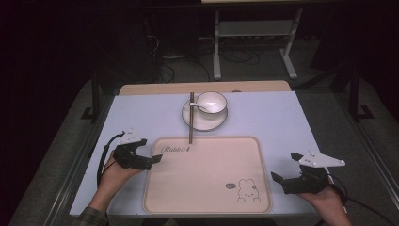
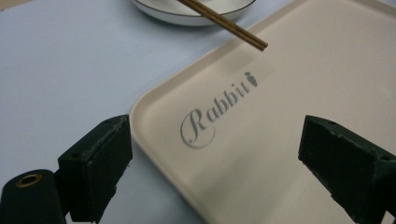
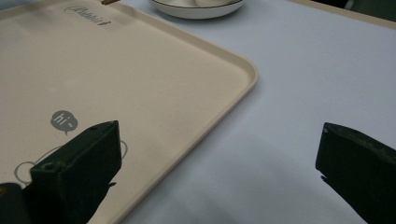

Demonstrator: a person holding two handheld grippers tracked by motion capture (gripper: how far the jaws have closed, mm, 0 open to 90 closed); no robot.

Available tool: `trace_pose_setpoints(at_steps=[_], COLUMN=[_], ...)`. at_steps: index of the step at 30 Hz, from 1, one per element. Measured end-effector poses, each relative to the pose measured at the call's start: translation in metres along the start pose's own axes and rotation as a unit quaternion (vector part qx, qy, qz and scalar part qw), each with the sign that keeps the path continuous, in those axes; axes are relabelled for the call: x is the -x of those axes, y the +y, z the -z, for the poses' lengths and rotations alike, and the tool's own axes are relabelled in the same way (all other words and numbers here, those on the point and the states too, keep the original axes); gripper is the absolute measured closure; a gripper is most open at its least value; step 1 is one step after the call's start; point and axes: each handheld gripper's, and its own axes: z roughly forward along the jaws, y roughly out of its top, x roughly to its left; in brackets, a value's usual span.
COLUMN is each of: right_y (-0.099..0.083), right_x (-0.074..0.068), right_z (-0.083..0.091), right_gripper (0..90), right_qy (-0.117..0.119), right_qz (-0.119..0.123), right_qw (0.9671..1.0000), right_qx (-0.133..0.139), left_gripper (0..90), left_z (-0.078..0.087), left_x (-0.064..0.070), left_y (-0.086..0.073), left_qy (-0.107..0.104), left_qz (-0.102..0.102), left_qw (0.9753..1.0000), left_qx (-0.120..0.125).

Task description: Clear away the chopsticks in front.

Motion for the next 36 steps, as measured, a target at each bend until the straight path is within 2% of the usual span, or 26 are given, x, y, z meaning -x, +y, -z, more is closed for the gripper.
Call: trace_pose_setpoints(at_steps=[2, 5, 16, 22, 31, 33, 36], right_y=[0.000, 0.000, 0.002, 0.004, 0.007, 0.008, 0.008], right_x=[-0.001, -0.002, -0.001, 0.000, -0.001, -0.001, -0.001], right_z=[-0.002, -0.003, -0.003, -0.006, -0.014, -0.013, -0.013], right_gripper=[0.0, 0.0, 0.0, 0.0, 0.0, 0.0, 0.0], right_qy=[0.002, 0.003, 0.008, 0.013, 0.018, 0.019, 0.020], right_qz=[0.003, 0.002, 0.000, -0.003, 0.007, 0.007, 0.007], right_qw=[1.0000, 1.0000, 1.0000, 0.9999, 0.9998, 0.9998, 0.9998], right_qx=[-0.003, -0.005, 0.000, 0.003, 0.001, 0.004, 0.006], left_gripper=[9.0, 9.0, 9.0, 9.0, 9.2, 12.3, 13.3], left_z=[-0.006, -0.010, -0.034, -0.047, -0.067, -0.072, -0.085], left_x=[0.000, 0.000, 0.004, 0.004, -0.003, -0.006, -0.014], left_y=[0.009, 0.014, 0.048, 0.062, 0.083, 0.088, 0.098], left_qy=[-0.004, -0.009, -0.024, -0.030, -0.021, -0.019, -0.005], left_qz=[0.002, 0.002, -0.013, -0.020, -0.017, -0.015, -0.010], left_qw=[1.0000, 0.9999, 0.9994, 0.9992, 0.9995, 0.9996, 0.9999], left_qx=[0.006, 0.006, 0.019, 0.016, 0.014, 0.015, 0.010])
